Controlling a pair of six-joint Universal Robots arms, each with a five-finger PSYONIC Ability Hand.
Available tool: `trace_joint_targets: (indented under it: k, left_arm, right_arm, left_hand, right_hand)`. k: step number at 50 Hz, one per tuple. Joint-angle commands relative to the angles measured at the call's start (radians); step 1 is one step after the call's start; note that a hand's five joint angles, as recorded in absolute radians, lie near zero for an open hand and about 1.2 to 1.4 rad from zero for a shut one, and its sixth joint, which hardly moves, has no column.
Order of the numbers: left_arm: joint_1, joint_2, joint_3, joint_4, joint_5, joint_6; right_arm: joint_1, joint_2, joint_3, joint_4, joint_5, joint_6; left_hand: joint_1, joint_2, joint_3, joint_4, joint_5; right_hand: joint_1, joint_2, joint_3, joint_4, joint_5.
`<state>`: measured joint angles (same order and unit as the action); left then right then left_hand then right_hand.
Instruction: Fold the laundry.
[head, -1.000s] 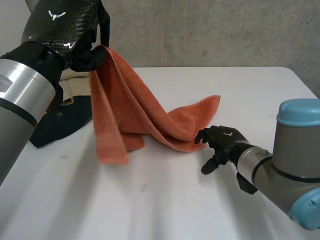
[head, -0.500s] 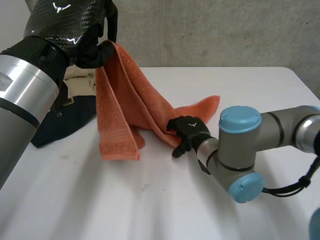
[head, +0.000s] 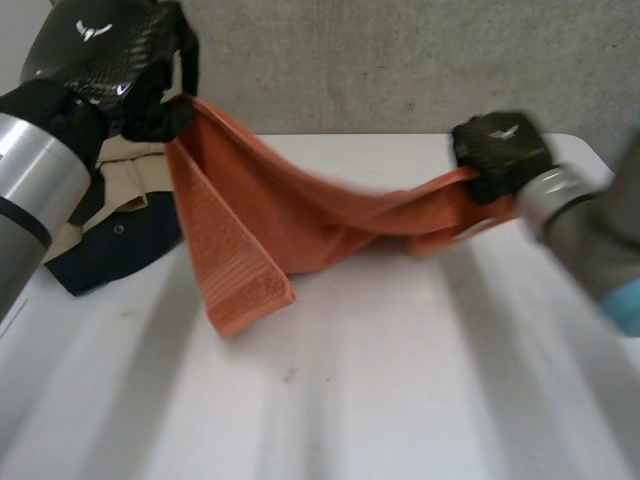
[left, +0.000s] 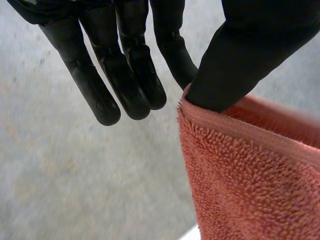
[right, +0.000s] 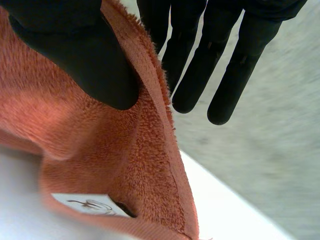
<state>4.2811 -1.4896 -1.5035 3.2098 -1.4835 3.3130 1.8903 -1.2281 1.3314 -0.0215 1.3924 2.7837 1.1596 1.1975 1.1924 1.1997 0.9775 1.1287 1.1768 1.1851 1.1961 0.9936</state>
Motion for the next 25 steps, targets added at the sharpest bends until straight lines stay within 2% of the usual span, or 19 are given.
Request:
trace_joint_targets:
  k: [1, 6, 10, 16, 19, 20, 23, 25]
  left_arm:
    - [0.080, -0.021, -0.044, -0.108, 0.023, 0.036]
    - [0.077, -0.136, -0.095, -0.117, 0.061, 0.100]
    - [0.072, -0.262, -0.078, -0.099, 0.066, 0.193]
    - [0.065, -0.455, 0.144, 0.100, 0.057, 0.275]
    - [0.062, -0.506, 0.336, 0.202, 0.057, 0.287]
    - [0.060, -0.512, 0.380, 0.225, 0.058, 0.289]
    - [0.059, -0.517, 0.532, 0.343, 0.058, 0.280]
    - [0.062, -0.511, 0.584, 0.440, 0.051, 0.277]
  right_arm:
    - [-0.132, -0.177, -0.040, 0.291, -0.087, -0.268]
    - [-0.135, -0.215, -0.087, 0.419, -0.131, -0.283]
    - [-0.142, -0.159, -0.107, 0.419, -0.148, -0.297]
    - [-0.122, 0.024, -0.273, 0.318, -0.109, -0.273]
    - [-0.114, 0.102, -0.403, 0.198, -0.031, -0.219]
    - [-0.106, 0.134, -0.475, 0.087, 0.024, -0.170]
    - [-0.097, 0.148, -0.529, -0.076, 0.082, -0.103]
    - [-0.097, 0.138, -0.535, -0.260, 0.117, -0.049]
  left_hand:
    - [0.237, 0.199, 0.204, 0.197, 0.244]
    - [0.237, 0.199, 0.204, 0.197, 0.244]
    - [0.237, 0.199, 0.204, 0.197, 0.244]
    - [0.237, 0.199, 0.204, 0.197, 0.244]
    - [0.237, 0.199, 0.204, 0.197, 0.244]
    - [0.237, 0.199, 0.204, 0.197, 0.244]
    - [0.237, 0.199, 0.204, 0.197, 0.244]
    - [0.237, 0.199, 0.204, 0.197, 0.244]
  right_hand:
    - [0.268, 0.219, 0.211, 0.200, 0.228]
    - [0.268, 0.219, 0.211, 0.200, 0.228]
    - [0.268, 0.219, 0.211, 0.200, 0.228]
    - [0.268, 0.219, 0.211, 0.200, 0.228]
    - [0.268, 0.219, 0.211, 0.200, 0.228]
    - [0.268, 0.219, 0.211, 0.200, 0.228]
    - [0.268, 0.219, 0.211, 0.200, 0.228]
    - [0.268, 0.219, 0.211, 0.200, 0.228]
